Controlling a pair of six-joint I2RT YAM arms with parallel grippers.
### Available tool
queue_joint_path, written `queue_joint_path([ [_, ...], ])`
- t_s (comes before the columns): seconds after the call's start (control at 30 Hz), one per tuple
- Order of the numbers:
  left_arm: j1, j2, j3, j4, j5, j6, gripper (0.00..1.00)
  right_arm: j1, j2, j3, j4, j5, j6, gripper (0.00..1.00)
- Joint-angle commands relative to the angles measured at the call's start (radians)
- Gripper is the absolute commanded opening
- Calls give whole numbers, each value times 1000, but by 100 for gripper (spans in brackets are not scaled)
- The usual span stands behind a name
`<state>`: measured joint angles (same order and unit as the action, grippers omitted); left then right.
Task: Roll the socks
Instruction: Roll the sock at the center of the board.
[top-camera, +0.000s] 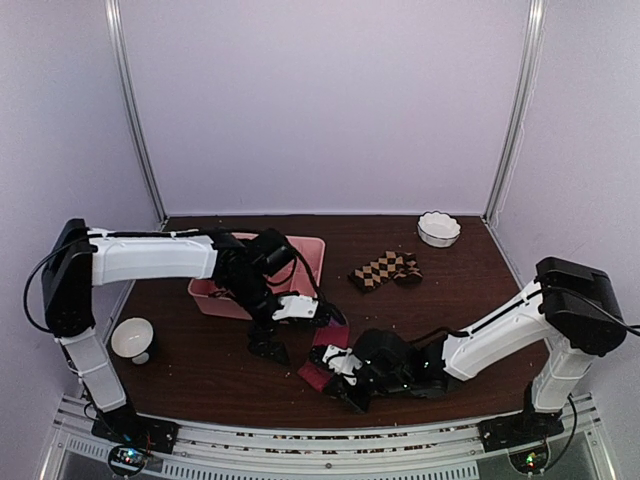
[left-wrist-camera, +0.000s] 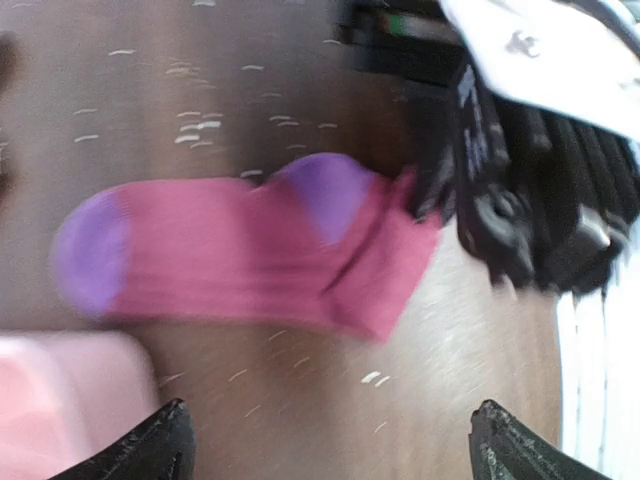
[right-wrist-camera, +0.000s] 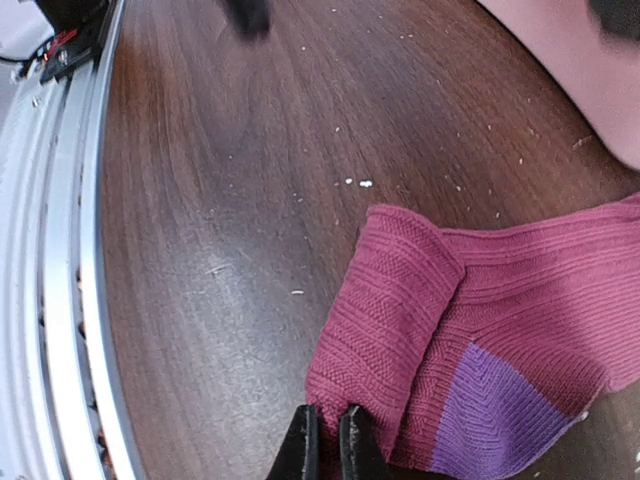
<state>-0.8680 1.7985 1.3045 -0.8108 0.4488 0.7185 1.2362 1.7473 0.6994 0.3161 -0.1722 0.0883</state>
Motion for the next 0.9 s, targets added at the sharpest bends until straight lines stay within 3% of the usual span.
queue_joint_path([
  [0.0, 11, -106, 12, 54, -238, -85, 98, -23, 29, -73, -118, -129, 197, 0],
  [0.13, 137, -148, -60, 148, -328, -253, 98, -45, 51, -69, -80, -191, 281, 0],
  [0.2, 236, -96, -9, 5, -108, -164, 98, -58, 57, -76, -47, -212, 327, 0],
  [0.27, 260, -88, -6, -28, -17, -114, 98, -75, 65, -86, -8, -241, 372, 0],
  [0.4, 161, -233, -163, 101, -17, -7, 98, -116, 93, -104, 55, -297, 448, 0],
  [0.5, 63, -260, -229, 105, 21, 85, 94, -147, 111, -125, 111, -339, 505, 0],
  [0.63, -75, -202, -247, 131, -20, 142, 84, -181, 142, -137, 167, -393, 561, 0],
  [0.87, -169, -76, -226, 284, -146, 141, 81, -221, 181, -183, 283, -439, 639, 0],
])
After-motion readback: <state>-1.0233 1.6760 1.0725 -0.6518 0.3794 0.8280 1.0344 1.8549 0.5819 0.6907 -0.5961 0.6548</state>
